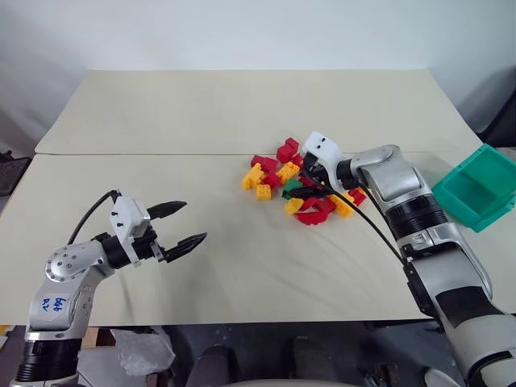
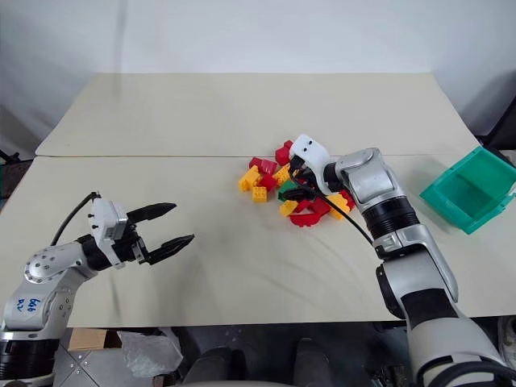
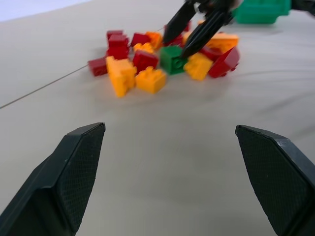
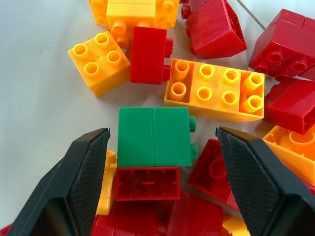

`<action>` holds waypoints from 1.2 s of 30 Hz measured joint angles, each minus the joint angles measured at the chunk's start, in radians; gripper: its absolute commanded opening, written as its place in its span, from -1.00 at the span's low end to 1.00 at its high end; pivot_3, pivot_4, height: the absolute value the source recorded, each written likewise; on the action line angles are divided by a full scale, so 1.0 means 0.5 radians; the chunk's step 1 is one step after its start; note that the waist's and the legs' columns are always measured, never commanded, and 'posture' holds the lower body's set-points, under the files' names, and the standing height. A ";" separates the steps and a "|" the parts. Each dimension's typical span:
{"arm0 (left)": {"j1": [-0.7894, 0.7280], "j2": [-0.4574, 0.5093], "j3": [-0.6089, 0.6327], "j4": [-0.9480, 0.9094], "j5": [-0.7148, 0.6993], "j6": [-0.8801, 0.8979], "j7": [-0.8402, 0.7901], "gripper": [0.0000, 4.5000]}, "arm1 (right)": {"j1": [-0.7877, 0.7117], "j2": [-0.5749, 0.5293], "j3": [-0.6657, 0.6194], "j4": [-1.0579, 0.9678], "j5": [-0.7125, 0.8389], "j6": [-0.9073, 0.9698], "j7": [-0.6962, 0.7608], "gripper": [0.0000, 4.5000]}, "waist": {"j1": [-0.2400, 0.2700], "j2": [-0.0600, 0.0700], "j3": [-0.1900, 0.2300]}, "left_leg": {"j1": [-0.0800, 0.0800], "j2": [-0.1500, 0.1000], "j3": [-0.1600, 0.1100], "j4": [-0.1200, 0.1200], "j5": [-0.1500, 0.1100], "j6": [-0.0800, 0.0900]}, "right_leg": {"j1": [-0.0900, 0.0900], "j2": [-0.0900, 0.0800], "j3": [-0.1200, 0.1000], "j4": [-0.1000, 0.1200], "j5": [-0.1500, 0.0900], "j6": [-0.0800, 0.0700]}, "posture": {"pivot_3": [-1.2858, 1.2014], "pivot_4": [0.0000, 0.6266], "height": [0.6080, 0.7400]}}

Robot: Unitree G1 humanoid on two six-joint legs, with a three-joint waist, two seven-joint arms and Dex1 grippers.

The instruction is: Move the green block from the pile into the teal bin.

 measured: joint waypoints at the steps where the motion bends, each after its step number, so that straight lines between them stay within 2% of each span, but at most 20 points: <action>1: 0.000 0.001 -0.009 -0.030 -0.019 0.009 -0.017 1.00 | 0.006 0.009 0.001 -0.010 0.000 0.000 0.007 0.23 | 0.000 0.000 0.000 | 0.000 0.000 0.000 0.000 0.000 0.000 | 0.000 0.000 0.000 0.000 0.000 0.000 | 0.03 -0.52 1.00; 4: -0.001 0.001 -0.026 -0.066 -0.028 0.018 -0.039 1.00 | 0.016 0.017 0.012 -0.031 -0.018 -0.001 0.016 -0.17 | 0.001 0.000 0.000 | 0.000 0.000 -0.001 0.000 0.000 0.000 | 0.001 0.000 -0.002 0.000 0.000 0.000 | 0.03 -0.52 1.00; 16: -0.050 -0.003 -0.032 -0.080 -0.027 0.035 -0.034 1.00 | 0.059 0.013 -0.060 -0.056 -0.001 -0.093 0.040 -0.17 | 0.000 0.000 0.000 | -0.001 0.000 -0.003 0.000 0.000 0.000 | 0.001 0.001 -0.009 -0.001 0.000 0.000 | 0.03 -0.52 1.00; 20: -0.108 -0.029 -0.058 -0.080 -0.028 0.033 -0.024 1.00 | 0.146 -0.041 -0.290 -0.131 0.175 -0.140 0.076 -0.17 | 0.002 0.004 0.003 | -0.007 -0.001 -0.004 0.001 0.000 0.000 | -0.003 0.002 -0.017 -0.002 0.000 0.000 | 0.03 -0.52 1.00; 26: -0.218 -0.091 -0.142 -0.068 -0.027 0.035 -0.028 1.00 | 0.475 -0.405 -0.797 -0.631 0.495 -0.176 0.161 -0.17 | 0.030 0.006 0.004 | -0.011 -0.003 -0.008 -0.001 -0.001 0.000 | 0.000 0.002 -0.025 -0.011 0.001 0.001 | 0.03 -0.52 1.00; 31: -0.375 -0.192 -0.277 0.009 -0.027 0.040 -0.060 1.00 | 0.891 -0.697 -1.258 -0.776 0.529 -0.188 -0.108 -0.17 | 0.057 0.006 0.004 | -0.011 -0.004 0.000 0.001 0.000 0.001 | 0.000 0.002 -0.026 -0.012 0.001 0.002 | 0.03 -0.52 1.00; 36: -0.473 -0.240 -0.409 0.070 -0.022 0.038 -0.136 1.00 | 1.093 -0.861 -1.569 -0.733 0.490 -0.266 -0.381 -0.17 | 0.047 0.006 0.004 | -0.003 -0.002 0.014 0.001 0.001 0.002 | 0.001 0.003 -0.022 -0.010 0.001 0.002 | 0.03 -0.52 1.00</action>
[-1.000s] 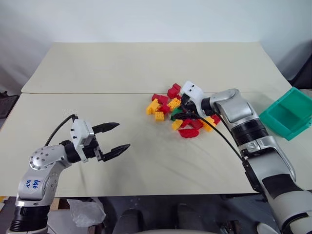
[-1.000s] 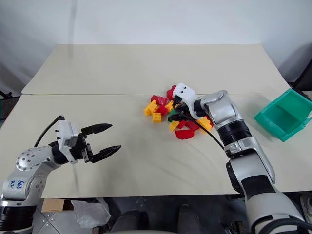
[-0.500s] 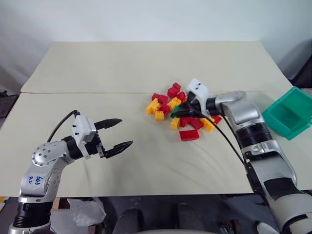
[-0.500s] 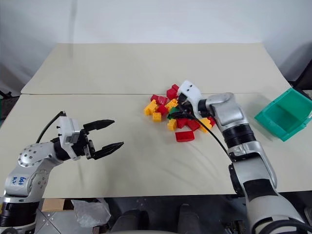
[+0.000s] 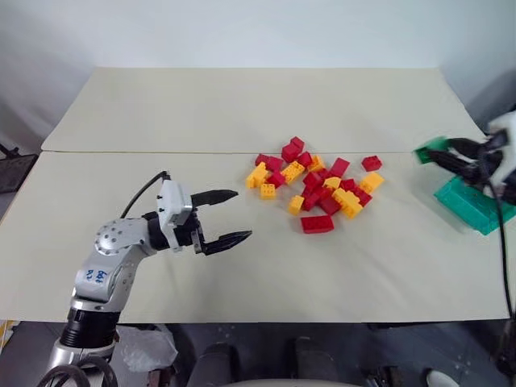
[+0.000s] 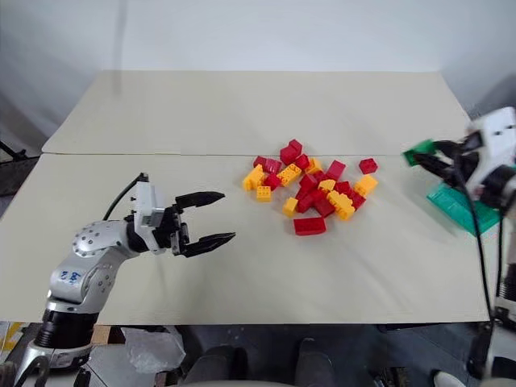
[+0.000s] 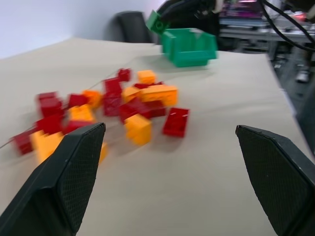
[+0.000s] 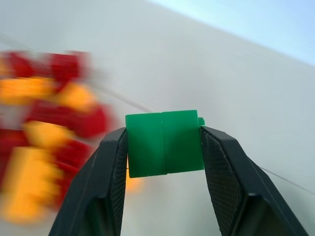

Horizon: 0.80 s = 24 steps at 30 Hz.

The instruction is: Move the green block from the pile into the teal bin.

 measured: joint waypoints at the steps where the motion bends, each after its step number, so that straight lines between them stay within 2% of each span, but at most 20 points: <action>1: -0.027 -0.017 -0.023 0.019 0.005 -0.003 -0.012 1.00 | 0.033 -0.025 -0.037 0.053 -0.036 -0.057 -0.078 -0.17 | 0.000 0.000 0.000 | 0.001 0.000 0.003 0.001 0.000 0.000 | 0.000 0.000 0.001 0.000 0.000 0.000 | 0.03 -0.52 1.00; 6: -0.103 -0.047 -0.071 0.089 0.033 -0.030 -0.046 1.00 | 0.044 -0.061 -0.067 0.388 -0.158 -0.224 -0.373 -0.17 | -0.003 0.000 0.000 | 0.005 0.000 0.006 0.002 0.002 0.002 | 0.000 0.000 0.008 -0.001 0.001 -0.001 | 0.03 -0.52 1.00; 11: -0.143 -0.060 -0.077 0.139 0.046 -0.050 -0.066 1.00 | -0.144 -0.114 0.055 0.938 -0.281 -0.369 -0.556 -0.17 | -0.001 0.001 0.000 | 0.004 -0.001 0.007 0.003 0.003 0.003 | 0.000 0.000 0.009 -0.002 0.001 -0.001 | 0.03 -0.52 1.00; 14: -0.145 -0.057 -0.071 0.152 0.050 -0.051 -0.067 1.00 | -0.314 -0.112 0.059 1.215 -0.261 -0.453 -0.571 0.26 | -0.006 0.002 0.001 | 0.004 0.000 0.007 0.002 0.003 0.003 | -0.001 0.000 0.009 -0.001 0.001 -0.001 | 0.03 -0.52 1.00; 19: -0.131 -0.027 -0.049 0.147 0.051 -0.051 -0.057 1.00 | -0.468 -0.112 0.142 1.431 -0.266 -0.696 -0.573 0.99 | -0.005 0.002 0.001 | 0.003 0.000 0.006 0.002 0.003 0.003 | -0.001 0.000 0.008 -0.001 0.001 -0.001 | 0.03 -0.52 1.00; 24: -0.002 0.074 0.055 0.116 0.053 -0.049 -0.017 1.00 | -0.467 -0.104 0.123 1.428 -0.159 -0.934 -0.414 0.99 | -0.005 0.002 0.001 | 0.001 0.000 0.005 0.001 0.003 0.003 | -0.001 0.000 0.007 -0.001 0.001 -0.001 | 0.03 -0.52 1.00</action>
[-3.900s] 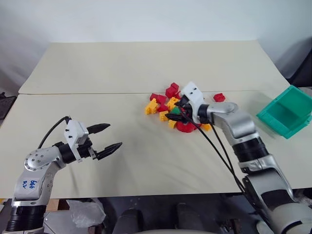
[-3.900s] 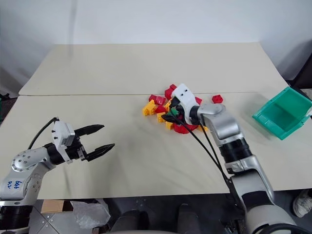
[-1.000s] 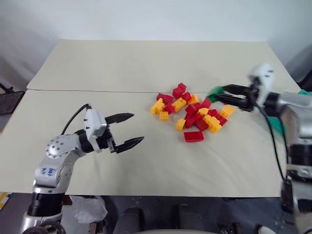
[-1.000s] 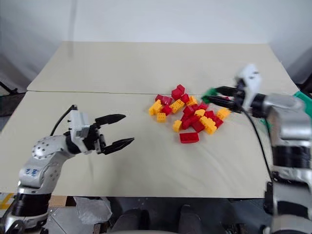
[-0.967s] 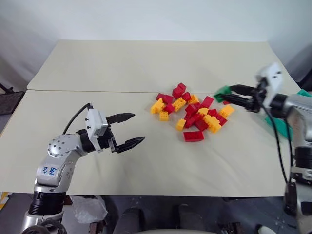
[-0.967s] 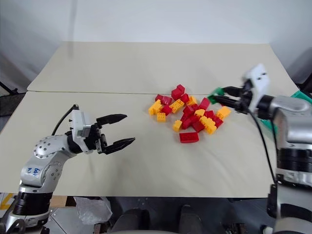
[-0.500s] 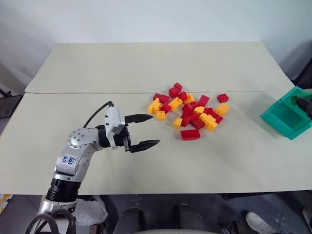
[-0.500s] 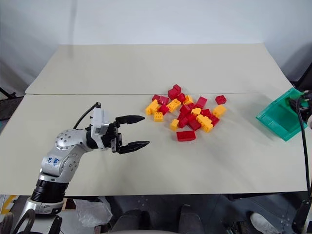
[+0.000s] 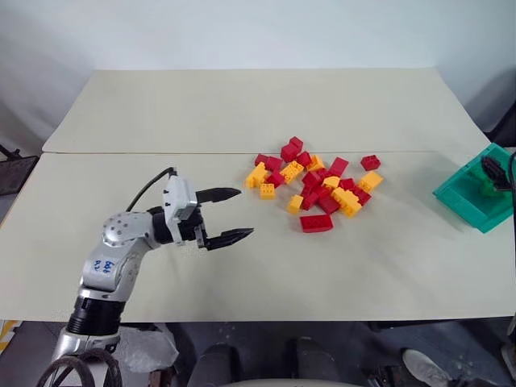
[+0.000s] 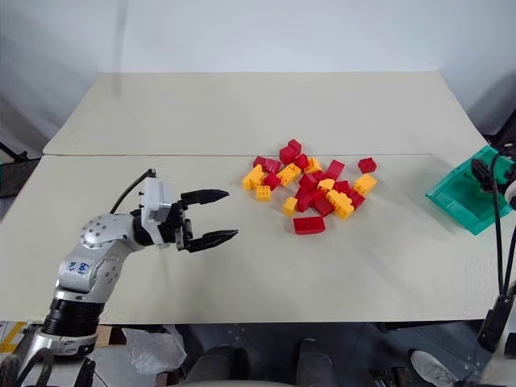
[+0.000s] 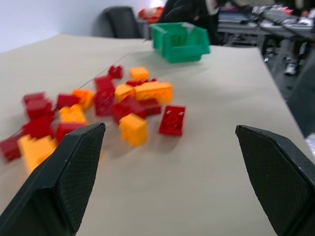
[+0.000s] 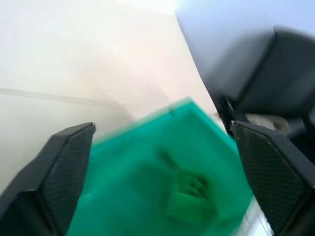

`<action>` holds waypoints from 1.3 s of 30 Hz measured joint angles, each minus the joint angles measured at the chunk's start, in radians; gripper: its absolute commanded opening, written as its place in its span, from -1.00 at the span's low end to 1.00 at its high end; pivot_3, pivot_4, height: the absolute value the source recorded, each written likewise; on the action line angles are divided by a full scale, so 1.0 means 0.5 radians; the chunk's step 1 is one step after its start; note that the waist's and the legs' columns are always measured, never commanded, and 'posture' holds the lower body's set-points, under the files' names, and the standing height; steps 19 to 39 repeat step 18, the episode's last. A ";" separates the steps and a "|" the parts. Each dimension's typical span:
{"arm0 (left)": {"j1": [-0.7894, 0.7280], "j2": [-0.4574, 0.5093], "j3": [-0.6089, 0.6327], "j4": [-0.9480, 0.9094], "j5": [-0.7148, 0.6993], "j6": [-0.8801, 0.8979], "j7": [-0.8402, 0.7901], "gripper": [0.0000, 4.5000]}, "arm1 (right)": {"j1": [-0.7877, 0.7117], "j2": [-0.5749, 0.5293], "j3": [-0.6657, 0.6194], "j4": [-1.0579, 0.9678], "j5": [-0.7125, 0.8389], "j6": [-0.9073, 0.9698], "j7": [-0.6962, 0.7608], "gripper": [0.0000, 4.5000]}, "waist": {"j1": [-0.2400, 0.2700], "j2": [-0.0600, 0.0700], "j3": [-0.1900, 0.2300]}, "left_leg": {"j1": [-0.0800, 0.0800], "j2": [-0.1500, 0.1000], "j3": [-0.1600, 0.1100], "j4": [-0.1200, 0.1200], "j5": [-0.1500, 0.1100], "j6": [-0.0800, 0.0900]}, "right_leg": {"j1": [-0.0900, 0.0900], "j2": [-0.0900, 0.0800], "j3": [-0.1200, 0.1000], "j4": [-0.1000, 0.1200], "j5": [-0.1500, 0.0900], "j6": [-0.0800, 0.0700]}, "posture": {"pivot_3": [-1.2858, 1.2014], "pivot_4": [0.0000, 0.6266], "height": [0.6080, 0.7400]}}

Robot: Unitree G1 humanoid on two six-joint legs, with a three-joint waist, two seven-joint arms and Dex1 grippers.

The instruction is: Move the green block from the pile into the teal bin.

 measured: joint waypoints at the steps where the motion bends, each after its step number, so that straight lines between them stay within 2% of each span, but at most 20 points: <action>1: 0.049 0.037 0.031 -0.015 0.010 -0.003 0.004 1.00 | 0.033 0.031 -0.021 -0.098 0.082 -0.028 0.127 0.99 | 0.001 0.000 0.000 | 0.000 0.001 -0.001 0.000 0.000 0.000 | 0.000 0.000 0.000 0.000 0.000 0.000 | 0.03 -0.52 1.00; 4: 0.199 0.134 0.126 -0.032 0.065 -0.058 0.035 1.00 | 0.293 0.209 -0.072 -0.649 0.467 0.004 0.629 0.99 | -0.011 0.000 0.000 | 0.002 0.006 -0.004 -0.001 -0.001 -0.001 | 0.002 0.004 -0.003 0.002 0.001 0.000 | 0.03 -0.52 1.00; 7: 0.339 0.198 0.228 -0.031 0.120 -0.115 0.080 1.00 | 0.572 0.329 -0.025 -1.077 0.745 0.331 0.856 0.99 | 0.003 0.000 0.000 | 0.002 0.005 -0.005 -0.001 -0.001 -0.001 | 0.002 0.000 -0.005 0.002 0.001 0.000 | 0.03 -0.52 1.00; 9: 0.414 0.224 0.281 -0.026 0.147 -0.148 0.102 1.00 | 0.749 0.350 0.066 -1.282 0.801 0.423 0.963 0.99 | 0.020 0.000 0.000 | 0.000 0.002 -0.006 0.000 -0.001 0.000 | 0.003 -0.002 -0.005 0.001 0.003 0.001 | 0.03 -0.52 1.00; 11: 0.492 0.238 0.335 -0.027 0.157 -0.176 0.119 1.00 | 0.986 0.342 0.210 -1.499 0.767 0.322 1.190 0.99 | 0.040 0.000 0.000 | 0.001 0.002 -0.007 0.001 -0.002 0.002 | 0.006 -0.002 -0.006 -0.003 0.005 0.003 | 0.03 -0.52 1.00; 14: 0.578 0.255 0.403 -0.028 0.172 -0.211 0.139 1.00 | 1.198 0.338 0.345 -1.593 0.698 0.144 1.419 0.99 | 0.051 0.001 0.001 | 0.002 0.001 -0.004 0.001 -0.003 0.004 | 0.010 -0.002 -0.005 -0.017 0.008 0.003 | 0.03 -0.52 1.00; 18: 0.629 0.261 0.453 -0.032 0.185 -0.251 0.175 1.00 | 1.215 0.337 0.308 -1.614 0.693 0.054 1.429 0.99 | 0.040 0.001 0.001 | 0.009 0.005 -0.004 0.001 -0.001 0.006 | 0.021 -0.001 -0.007 -0.030 0.019 0.002 | 0.03 -0.52 1.00; 39: 0.629 0.261 0.453 -0.032 0.185 -0.251 0.175 1.00 | 1.215 0.337 0.308 -1.614 0.693 0.054 1.429 0.99 | 0.040 0.001 0.001 | 0.009 0.005 -0.004 0.001 -0.001 0.006 | 0.021 -0.001 -0.007 -0.030 0.019 0.002 | 0.03 -0.52 1.00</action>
